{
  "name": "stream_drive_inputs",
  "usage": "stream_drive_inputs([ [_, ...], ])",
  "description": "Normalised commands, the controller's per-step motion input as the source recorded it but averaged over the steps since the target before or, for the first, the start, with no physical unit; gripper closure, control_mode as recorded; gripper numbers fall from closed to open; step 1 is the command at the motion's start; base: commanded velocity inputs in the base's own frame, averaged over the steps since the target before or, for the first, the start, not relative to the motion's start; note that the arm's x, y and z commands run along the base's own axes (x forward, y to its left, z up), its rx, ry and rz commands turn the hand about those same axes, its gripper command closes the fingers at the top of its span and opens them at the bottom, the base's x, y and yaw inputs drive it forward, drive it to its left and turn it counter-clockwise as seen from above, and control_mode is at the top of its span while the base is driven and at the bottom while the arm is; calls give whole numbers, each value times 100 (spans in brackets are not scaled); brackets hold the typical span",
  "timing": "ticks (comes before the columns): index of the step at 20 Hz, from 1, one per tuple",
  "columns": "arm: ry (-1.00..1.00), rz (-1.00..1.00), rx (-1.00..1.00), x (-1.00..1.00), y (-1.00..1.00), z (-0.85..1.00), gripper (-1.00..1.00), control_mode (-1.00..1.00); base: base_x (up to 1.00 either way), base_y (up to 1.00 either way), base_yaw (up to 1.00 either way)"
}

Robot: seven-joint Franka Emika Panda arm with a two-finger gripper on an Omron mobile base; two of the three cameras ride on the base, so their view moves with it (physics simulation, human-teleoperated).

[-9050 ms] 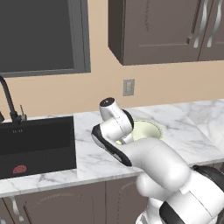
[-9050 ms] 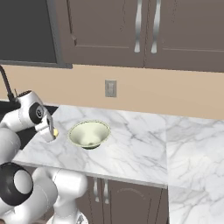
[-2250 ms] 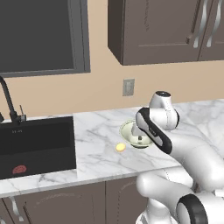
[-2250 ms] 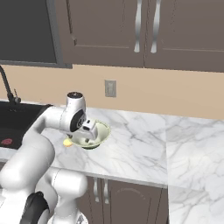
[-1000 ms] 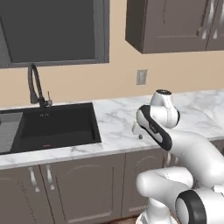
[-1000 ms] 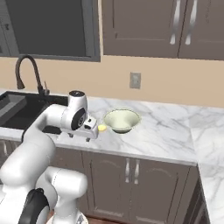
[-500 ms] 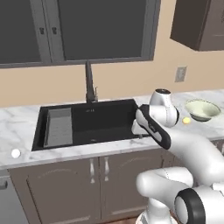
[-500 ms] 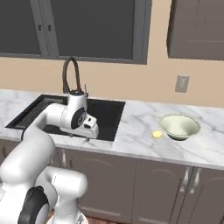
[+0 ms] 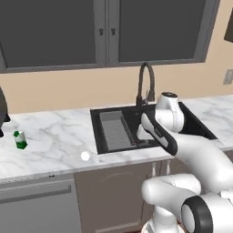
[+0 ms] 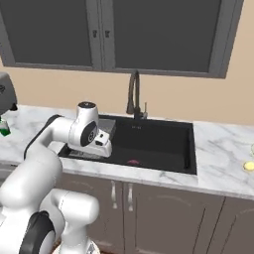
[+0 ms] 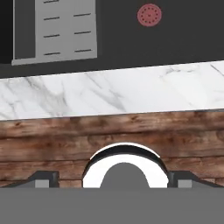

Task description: Gather the eggs and milk located in the vicinity of the sink area and place them right next to the bowl.

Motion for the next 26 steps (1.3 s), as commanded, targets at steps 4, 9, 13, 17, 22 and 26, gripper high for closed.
stream_drive_inputs([
  [4, 0, 0, 0, 0, 0, 0, -100, 100, 95, 100, 0],
  [9, 0, 0, 0, 0, 0, 0, -100, 100, 37, 66, 0],
  [13, 0, 0, 0, 0, 0, 0, -100, 100, 0, 0, 0],
  [17, 0, 0, 0, 0, 0, 0, -100, 100, 0, 0, 0],
  [22, 5, -4, 0, -19, 20, -6, -100, -100, 0, 0, 0],
  [26, 44, -14, -3, -4, 20, -4, -100, -100, 0, 0, 0],
])
